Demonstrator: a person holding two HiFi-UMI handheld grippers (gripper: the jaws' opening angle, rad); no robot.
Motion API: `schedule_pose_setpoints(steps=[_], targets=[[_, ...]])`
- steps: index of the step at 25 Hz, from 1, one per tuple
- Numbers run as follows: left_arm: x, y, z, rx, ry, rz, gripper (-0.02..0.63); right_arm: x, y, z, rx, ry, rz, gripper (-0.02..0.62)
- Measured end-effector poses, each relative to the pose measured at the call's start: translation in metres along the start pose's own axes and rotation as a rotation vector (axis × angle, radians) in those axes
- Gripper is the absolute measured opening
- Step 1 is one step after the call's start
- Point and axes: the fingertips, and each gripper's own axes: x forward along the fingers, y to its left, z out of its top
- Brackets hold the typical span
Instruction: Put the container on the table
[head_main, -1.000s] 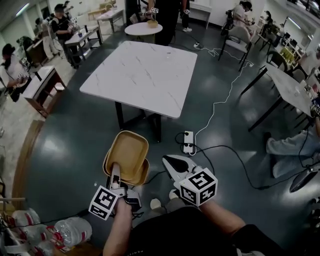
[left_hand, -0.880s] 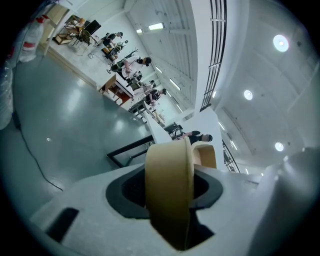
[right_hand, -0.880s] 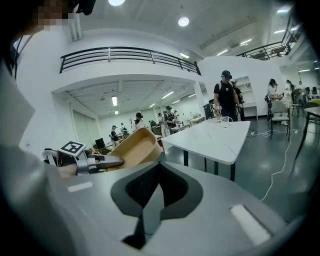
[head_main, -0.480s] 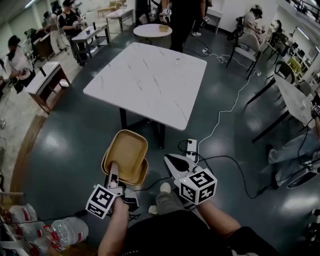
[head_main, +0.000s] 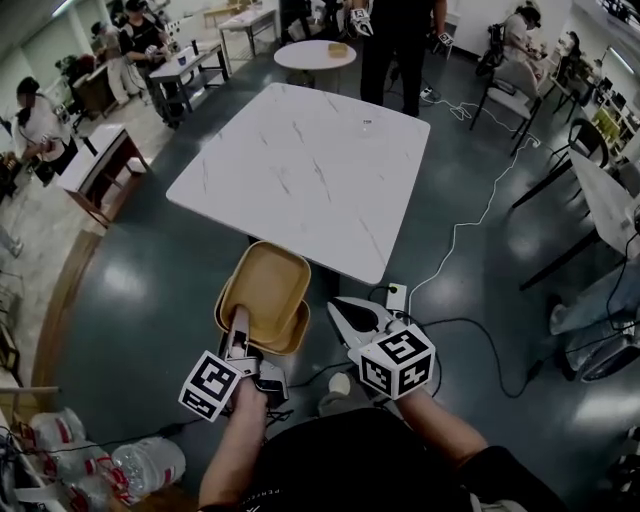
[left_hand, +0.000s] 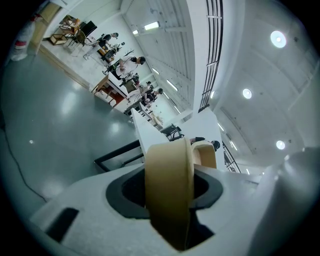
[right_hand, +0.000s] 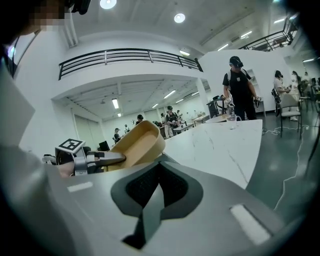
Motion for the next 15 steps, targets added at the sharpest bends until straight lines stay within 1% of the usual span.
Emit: schedule_pose_setpoints(steps=[5,8,11,15], targets=[[0.035,-0.009,0.000,0.003,0.001,-0.006,0.161,0.012,-0.027,0.013,0.005,-0.002,-0.001,-0.003],[0.051,-0.011,-0.001,-0.001,-0.011,-0.008,0.161,0.017,-0.037,0.015,-0.013,0.001,0.010,-0.003],[0.065,-0.015,-0.004,-0.008,-0.011,-0.012,0.161,0.019,-0.051,0.016,-0.026,0.012,0.006,-0.003],[0.074,-0.018,-0.001,-0.002,-0.009,-0.018,0.163,0.021,-0.063,0.013,-0.010,0.025,-0.006,-0.003]])
